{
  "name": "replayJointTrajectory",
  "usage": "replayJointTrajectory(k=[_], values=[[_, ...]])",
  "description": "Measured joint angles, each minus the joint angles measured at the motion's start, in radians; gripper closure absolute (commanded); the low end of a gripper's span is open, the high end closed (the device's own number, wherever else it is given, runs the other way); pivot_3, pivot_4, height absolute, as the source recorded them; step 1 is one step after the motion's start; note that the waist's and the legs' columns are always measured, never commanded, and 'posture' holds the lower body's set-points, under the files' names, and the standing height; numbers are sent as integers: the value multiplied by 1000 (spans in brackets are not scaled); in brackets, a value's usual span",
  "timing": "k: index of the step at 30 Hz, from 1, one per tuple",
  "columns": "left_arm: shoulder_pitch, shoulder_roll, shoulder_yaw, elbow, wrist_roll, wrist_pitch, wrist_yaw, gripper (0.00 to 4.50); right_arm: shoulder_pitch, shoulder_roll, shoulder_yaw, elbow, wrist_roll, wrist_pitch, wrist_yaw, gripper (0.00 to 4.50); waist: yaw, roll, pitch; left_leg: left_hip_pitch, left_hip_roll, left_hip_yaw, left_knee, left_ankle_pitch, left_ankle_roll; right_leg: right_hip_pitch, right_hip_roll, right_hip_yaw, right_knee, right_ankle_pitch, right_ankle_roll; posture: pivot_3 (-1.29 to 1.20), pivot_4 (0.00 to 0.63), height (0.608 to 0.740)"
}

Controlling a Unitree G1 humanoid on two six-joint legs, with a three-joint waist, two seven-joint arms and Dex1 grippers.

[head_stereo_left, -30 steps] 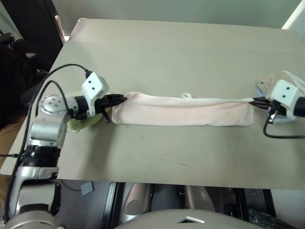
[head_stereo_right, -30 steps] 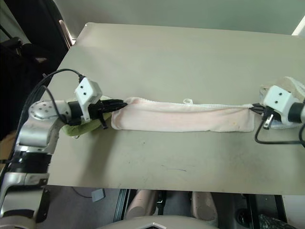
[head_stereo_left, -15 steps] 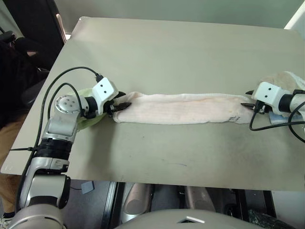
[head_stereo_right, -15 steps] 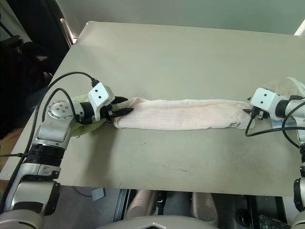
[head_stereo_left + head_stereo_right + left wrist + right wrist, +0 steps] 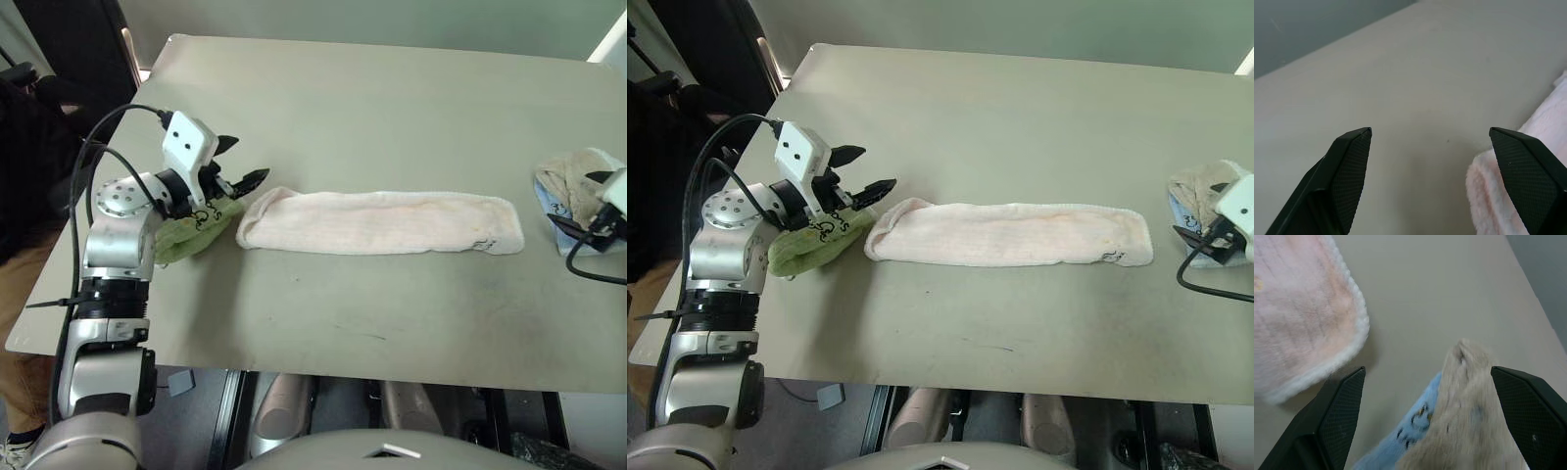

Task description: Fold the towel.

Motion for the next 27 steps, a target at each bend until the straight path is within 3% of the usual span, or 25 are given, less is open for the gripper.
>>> replayJointTrajectory(k=[3,6,10,15,19,27], values=[[16,1,-11,-37,-2,-20,-36,361,66,62,-101,-142,145,238,-8,75,-2,0,0,0,0,0,0,5,8,1,1,0,0,-1,1,0,150,739],[46,1,-54,-97,-21,-43,-132,361,117,162,-177,-304,350,590,-60,75,-3,-1,0,0,0,1,1,6,11,1,1,1,0,-8,13,0,150,739],[63,2,-89,-120,-45,-45,-226,361,108,306,-274,-421,573,971,-201,75,-4,-1,0,0,-1,0,1,7,12,1,1,2,0,-8,13,0,150,739],[71,4,-123,-158,-48,-45,-281,361,14,505,-432,-498,729,1341,-403,75,-4,-1,0,1,-1,0,1,4,15,1,1,2,0,-6,10,0,150,739],[85,3,-130,-177,-50,-41,-296,361,-6,575,-523,-513,808,1489,-534,75,-2,-1,0,0,-1,-1,1,4,15,0,1,2,0,-3,3,0,150,739],[113,-11,-135,-231,-53,-20,-294,361,-129,745,-647,-375,1031,1508,-970,75,-2,-1,0,0,-1,0,1,3,15,0,1,2,1,-2,3,0,150,739]])
